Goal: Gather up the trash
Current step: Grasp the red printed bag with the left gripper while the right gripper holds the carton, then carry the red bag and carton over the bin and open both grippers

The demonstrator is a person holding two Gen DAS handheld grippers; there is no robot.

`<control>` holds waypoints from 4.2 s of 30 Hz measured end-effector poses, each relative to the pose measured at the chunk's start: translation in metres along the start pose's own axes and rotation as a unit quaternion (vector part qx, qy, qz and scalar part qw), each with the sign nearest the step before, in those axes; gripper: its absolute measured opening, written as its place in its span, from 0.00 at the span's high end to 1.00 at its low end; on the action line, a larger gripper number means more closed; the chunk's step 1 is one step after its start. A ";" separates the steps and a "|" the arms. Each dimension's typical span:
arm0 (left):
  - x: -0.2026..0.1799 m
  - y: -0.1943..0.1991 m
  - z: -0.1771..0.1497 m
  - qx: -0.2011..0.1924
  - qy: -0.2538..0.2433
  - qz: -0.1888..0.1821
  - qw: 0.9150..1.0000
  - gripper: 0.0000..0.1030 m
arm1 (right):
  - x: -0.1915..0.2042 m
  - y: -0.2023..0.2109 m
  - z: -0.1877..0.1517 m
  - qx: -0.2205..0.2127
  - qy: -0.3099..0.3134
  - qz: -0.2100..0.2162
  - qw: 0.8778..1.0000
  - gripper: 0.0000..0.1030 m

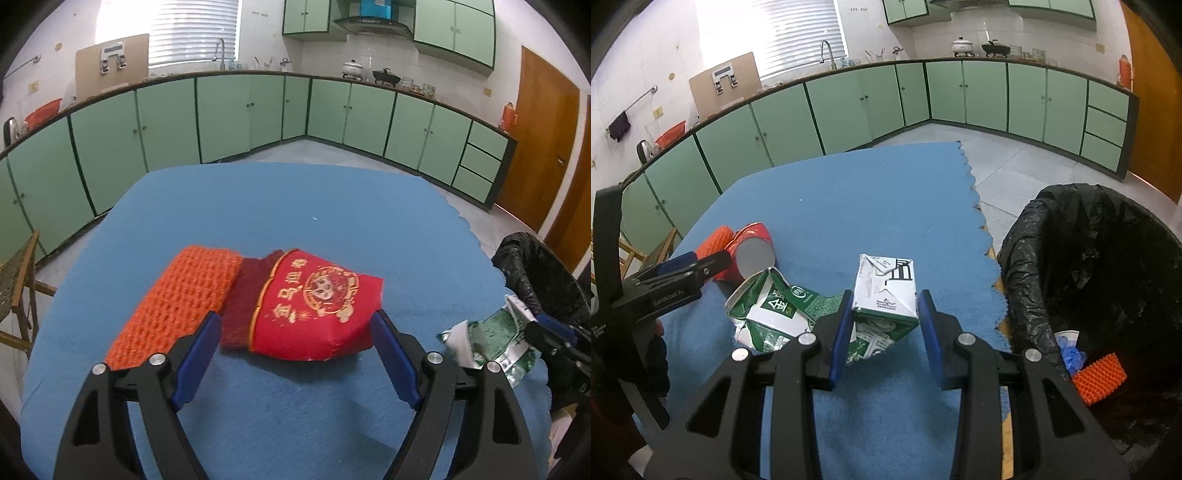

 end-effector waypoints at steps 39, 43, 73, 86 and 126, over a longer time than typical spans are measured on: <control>-0.011 -0.023 -0.002 0.037 0.013 -0.032 0.999 0.19 | -0.004 0.010 0.004 -0.008 0.001 -0.003 1.000 0.67; -0.014 -0.032 -0.004 0.040 -0.003 -0.013 0.999 0.15 | -0.007 0.007 0.004 -0.004 -0.004 -0.006 1.000 0.67; -0.026 0.064 0.029 -0.034 -0.013 -0.031 0.999 0.26 | -0.010 0.067 0.037 -0.059 0.013 -0.010 0.998 0.67; -0.077 0.100 0.043 -0.060 -0.038 -0.060 0.996 0.26 | -0.055 0.123 0.044 -0.095 -0.001 -0.040 0.995 0.67; -0.342 0.043 0.048 -0.050 -0.169 -0.202 0.963 0.26 | -0.287 0.164 0.007 -0.101 -0.099 -0.200 0.969 0.67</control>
Point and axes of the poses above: each gripper's, at about its wrist camera, not at the fingertips, and y roughly against the way its jaws point, x to its left, z to its top, the point moved 10 cm from there along -y, roughly the way its jaws point, and after that the axes turned 1 degree about -y, right-handed, at the moved point
